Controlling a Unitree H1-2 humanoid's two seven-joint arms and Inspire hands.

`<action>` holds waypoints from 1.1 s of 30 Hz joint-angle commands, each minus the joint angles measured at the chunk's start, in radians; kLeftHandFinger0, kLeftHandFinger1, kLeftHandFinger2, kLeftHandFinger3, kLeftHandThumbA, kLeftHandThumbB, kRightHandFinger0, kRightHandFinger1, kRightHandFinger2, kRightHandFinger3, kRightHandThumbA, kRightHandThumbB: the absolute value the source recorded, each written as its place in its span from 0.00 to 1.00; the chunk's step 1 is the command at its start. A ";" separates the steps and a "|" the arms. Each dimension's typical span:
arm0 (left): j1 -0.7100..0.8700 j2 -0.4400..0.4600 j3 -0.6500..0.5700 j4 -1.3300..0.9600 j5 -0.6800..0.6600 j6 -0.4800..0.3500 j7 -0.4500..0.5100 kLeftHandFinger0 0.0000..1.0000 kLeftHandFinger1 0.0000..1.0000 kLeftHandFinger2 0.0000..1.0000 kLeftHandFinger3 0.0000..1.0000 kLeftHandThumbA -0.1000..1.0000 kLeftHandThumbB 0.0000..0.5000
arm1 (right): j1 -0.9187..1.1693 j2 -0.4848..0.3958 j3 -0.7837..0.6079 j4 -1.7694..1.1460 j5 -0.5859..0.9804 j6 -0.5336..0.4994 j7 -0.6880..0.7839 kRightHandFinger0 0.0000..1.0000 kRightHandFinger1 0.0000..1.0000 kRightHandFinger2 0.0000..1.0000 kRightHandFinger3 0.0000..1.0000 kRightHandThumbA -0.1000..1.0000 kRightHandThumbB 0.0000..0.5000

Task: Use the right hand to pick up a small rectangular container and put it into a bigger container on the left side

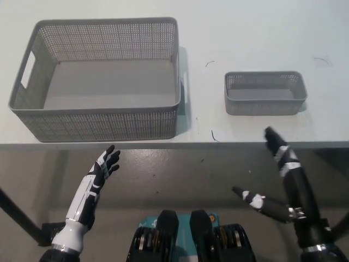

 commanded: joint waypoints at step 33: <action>-0.005 0.052 -0.047 -0.065 0.006 -0.044 -0.070 1.00 1.00 1.00 1.00 1.00 0.82 | -1.366 -0.446 0.467 0.858 -0.471 0.472 0.637 1.00 1.00 1.00 1.00 1.00 1.00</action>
